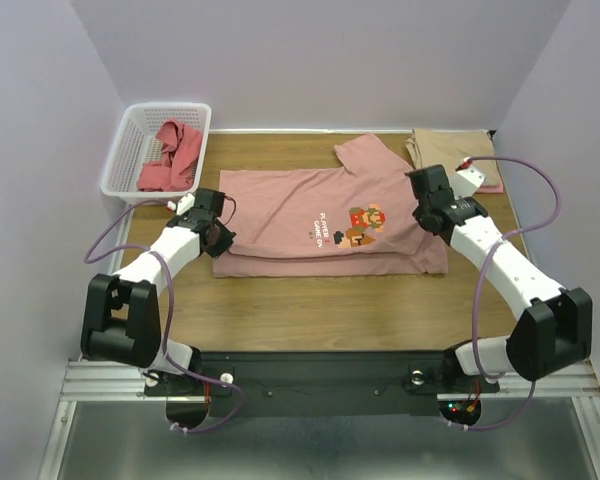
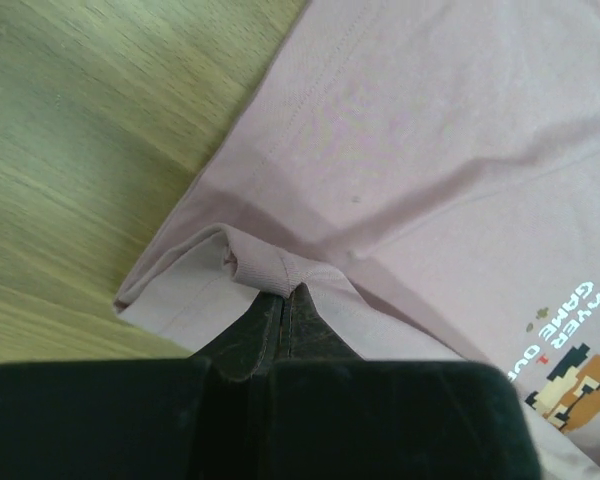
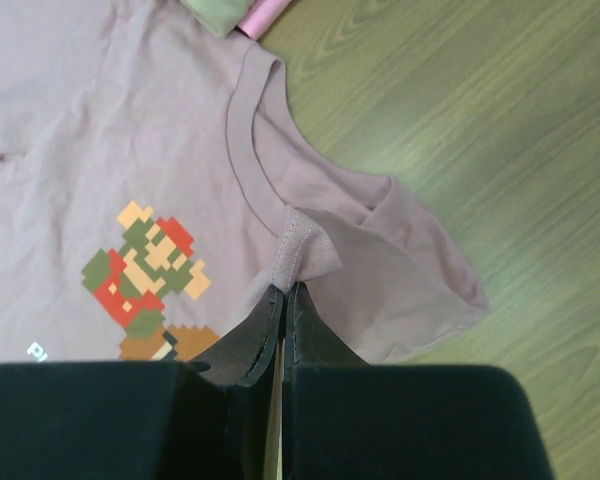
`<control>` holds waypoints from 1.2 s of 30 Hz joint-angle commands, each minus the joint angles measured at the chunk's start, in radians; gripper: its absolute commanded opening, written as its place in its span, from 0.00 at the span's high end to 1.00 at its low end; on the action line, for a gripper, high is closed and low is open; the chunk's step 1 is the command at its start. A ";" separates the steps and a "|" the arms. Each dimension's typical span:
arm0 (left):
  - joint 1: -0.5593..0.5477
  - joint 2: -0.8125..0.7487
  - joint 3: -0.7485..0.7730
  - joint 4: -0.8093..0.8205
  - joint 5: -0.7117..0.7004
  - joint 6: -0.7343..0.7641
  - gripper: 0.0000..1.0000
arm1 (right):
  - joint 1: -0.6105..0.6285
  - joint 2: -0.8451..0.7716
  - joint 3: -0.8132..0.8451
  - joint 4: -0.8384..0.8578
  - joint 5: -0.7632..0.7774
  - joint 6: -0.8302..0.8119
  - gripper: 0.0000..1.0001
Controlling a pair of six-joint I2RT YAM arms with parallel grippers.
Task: Fold and stack the t-shirts
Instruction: Fold the tshirt
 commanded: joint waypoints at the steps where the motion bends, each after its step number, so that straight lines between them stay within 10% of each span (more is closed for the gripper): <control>1: 0.029 0.033 0.056 0.029 -0.019 0.029 1.00 | -0.020 0.045 0.073 0.099 0.062 -0.050 0.99; 23: 0.055 0.217 0.153 0.072 -0.062 0.050 0.98 | -0.060 0.449 0.300 0.159 0.002 -0.179 0.93; 25: 0.055 0.231 0.176 0.054 -0.075 0.056 0.70 | -0.060 0.499 0.328 0.159 -0.013 -0.203 0.89; 27: 0.055 0.232 0.187 0.039 -0.075 0.066 0.02 | -0.061 0.524 0.361 0.159 -0.030 -0.216 0.80; 36: 0.055 0.000 0.103 0.014 -0.055 0.072 0.01 | -0.061 0.388 0.279 0.155 -0.282 -0.285 0.00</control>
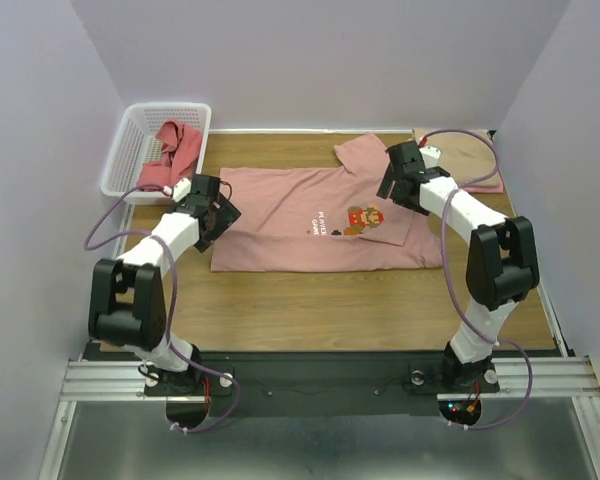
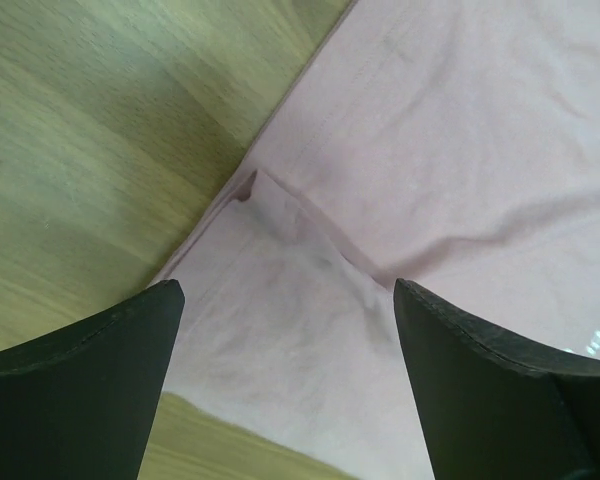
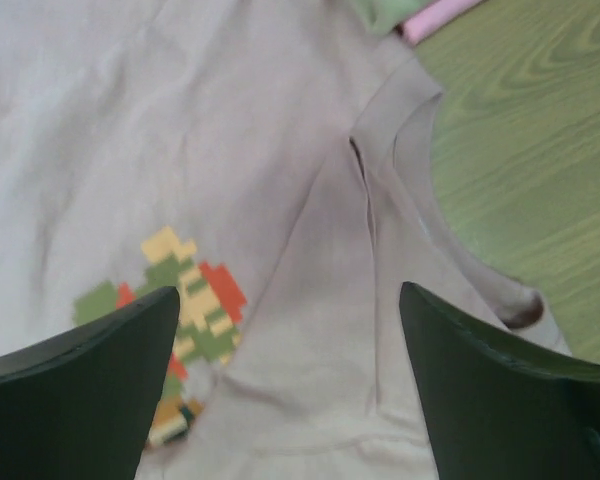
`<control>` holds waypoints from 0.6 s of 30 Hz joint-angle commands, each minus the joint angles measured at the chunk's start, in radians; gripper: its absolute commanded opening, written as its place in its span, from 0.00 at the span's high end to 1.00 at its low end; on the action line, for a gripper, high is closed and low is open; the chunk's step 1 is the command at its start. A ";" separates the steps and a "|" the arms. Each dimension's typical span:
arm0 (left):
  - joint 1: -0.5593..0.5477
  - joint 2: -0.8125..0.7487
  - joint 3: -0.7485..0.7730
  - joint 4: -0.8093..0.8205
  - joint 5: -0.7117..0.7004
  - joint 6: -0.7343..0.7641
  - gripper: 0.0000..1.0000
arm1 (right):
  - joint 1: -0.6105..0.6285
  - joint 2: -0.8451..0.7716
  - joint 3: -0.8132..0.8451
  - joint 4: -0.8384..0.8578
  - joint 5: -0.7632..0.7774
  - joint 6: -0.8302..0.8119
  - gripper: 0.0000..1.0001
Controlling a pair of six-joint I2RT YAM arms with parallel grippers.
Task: Fold and stack the t-shirts
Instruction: Fold the tshirt
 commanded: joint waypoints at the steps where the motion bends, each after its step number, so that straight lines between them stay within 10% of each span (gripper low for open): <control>1: 0.005 -0.195 -0.049 -0.035 -0.024 0.013 0.01 | -0.008 -0.165 -0.100 0.022 -0.184 -0.034 0.00; 18: 0.005 -0.583 -0.385 -0.037 0.014 0.009 0.01 | -0.008 -0.267 -0.392 0.117 -0.433 0.013 0.00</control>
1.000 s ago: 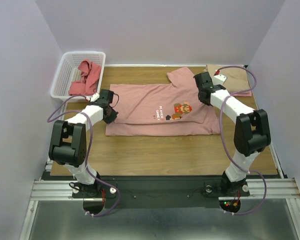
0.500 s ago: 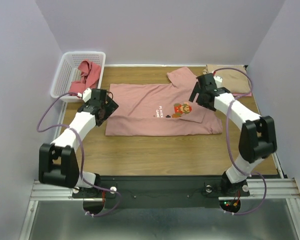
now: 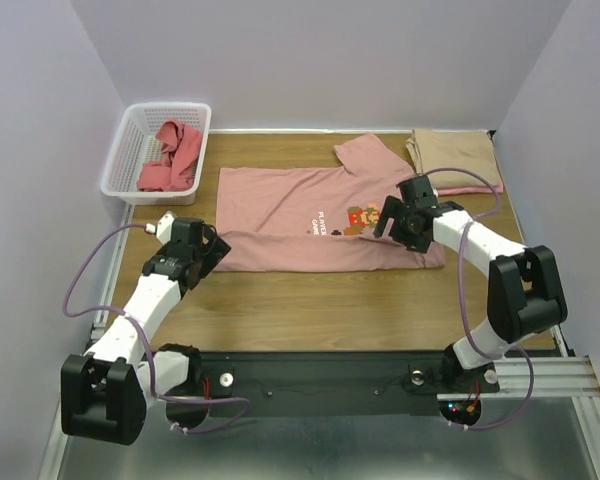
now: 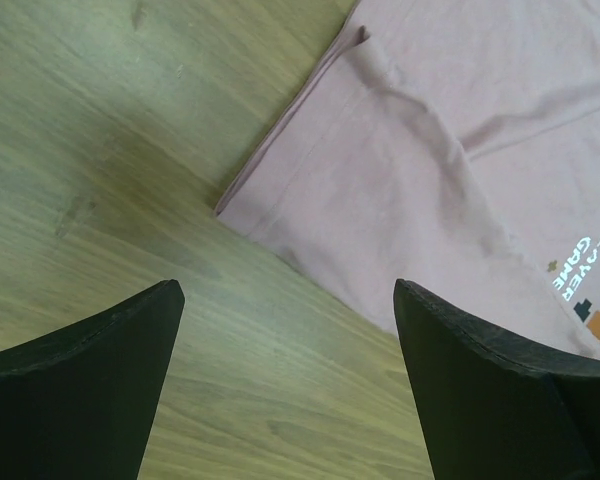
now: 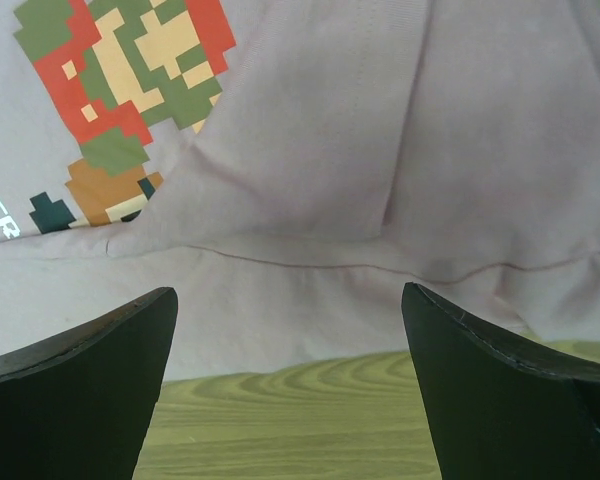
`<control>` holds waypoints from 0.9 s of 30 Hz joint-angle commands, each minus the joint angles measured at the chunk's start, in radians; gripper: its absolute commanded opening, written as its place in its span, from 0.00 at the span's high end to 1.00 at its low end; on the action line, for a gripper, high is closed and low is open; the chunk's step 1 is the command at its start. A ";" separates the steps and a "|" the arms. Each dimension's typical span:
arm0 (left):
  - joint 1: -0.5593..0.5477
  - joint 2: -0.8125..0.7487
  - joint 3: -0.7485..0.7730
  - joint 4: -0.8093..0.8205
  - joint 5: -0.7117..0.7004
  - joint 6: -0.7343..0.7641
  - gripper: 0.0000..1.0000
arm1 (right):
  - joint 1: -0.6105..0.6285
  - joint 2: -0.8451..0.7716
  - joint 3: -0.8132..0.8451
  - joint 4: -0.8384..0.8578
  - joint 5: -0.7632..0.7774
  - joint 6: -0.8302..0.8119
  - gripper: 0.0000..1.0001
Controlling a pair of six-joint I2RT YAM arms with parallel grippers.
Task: Fold and stack the t-shirts
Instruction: Fold the tshirt
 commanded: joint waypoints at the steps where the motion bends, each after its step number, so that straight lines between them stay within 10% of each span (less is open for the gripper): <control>1: 0.002 -0.043 -0.002 -0.020 -0.034 0.010 0.01 | -0.008 0.038 0.008 0.091 -0.059 0.011 0.00; 27: 0.002 -0.142 -0.002 -0.097 -0.077 -0.001 0.01 | -0.008 0.308 0.245 0.215 -0.022 -0.035 0.00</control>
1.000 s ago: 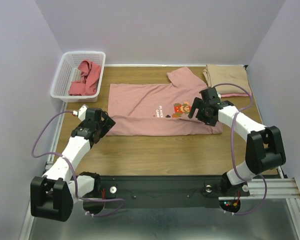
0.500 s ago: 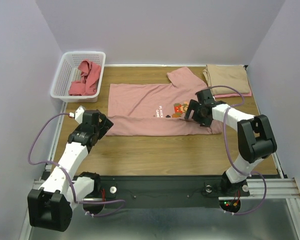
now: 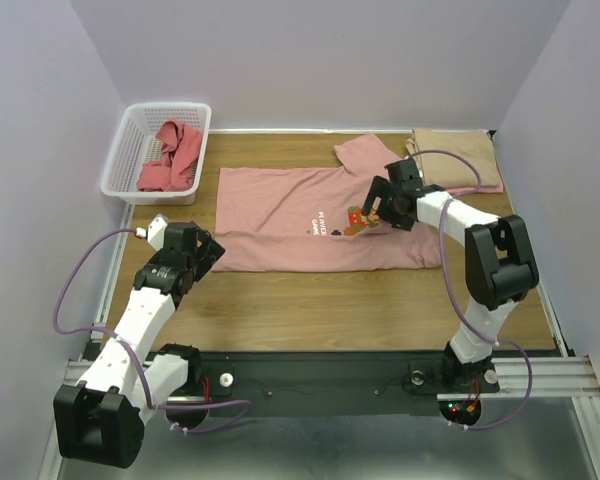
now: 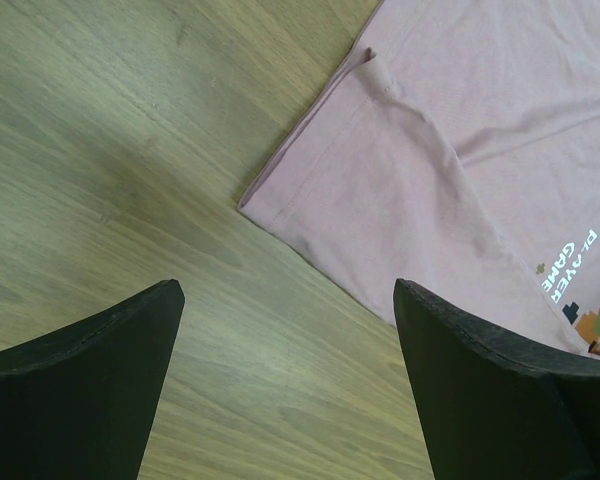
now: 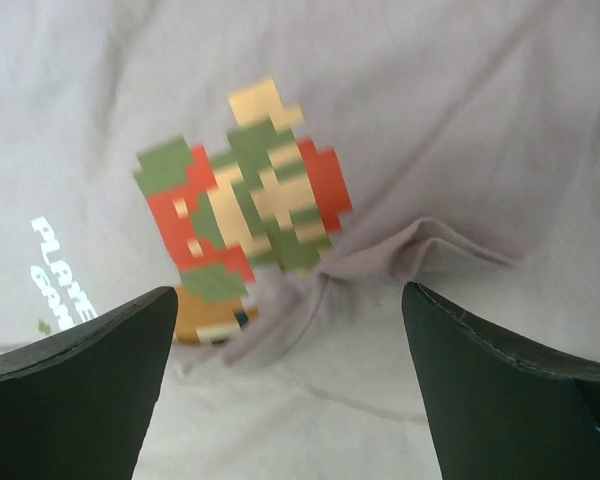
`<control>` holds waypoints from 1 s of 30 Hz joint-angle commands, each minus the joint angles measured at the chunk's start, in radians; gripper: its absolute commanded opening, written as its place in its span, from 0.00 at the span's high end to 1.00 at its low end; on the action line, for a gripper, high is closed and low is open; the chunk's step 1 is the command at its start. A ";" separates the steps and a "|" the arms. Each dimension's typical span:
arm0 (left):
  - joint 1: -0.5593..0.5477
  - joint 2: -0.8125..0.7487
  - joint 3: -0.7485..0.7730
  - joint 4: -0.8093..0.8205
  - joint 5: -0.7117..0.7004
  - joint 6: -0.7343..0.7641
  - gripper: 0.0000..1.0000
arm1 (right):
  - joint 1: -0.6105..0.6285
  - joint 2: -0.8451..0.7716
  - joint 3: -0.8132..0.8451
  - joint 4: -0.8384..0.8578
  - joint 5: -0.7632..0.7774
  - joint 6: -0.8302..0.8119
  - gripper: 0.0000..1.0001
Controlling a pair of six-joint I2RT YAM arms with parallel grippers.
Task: Fold and stack the t-shirts
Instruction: Fold the tshirt
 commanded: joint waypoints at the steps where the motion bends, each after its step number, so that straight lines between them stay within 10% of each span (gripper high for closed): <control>1: 0.002 -0.008 0.003 -0.007 -0.025 0.004 0.01 | -0.008 0.100 0.104 0.063 0.011 -0.033 0.00; 8: 0.002 -0.022 0.013 -0.012 -0.014 0.006 0.01 | -0.008 0.111 0.247 0.063 0.007 -0.111 0.00; 19: 0.002 0.005 -0.019 0.060 0.053 0.012 0.01 | -0.008 -0.142 -0.092 0.055 0.034 -0.096 0.00; 30: 0.002 -0.002 -0.036 0.065 0.042 0.027 0.01 | -0.008 0.036 0.021 0.075 -0.040 -0.048 0.00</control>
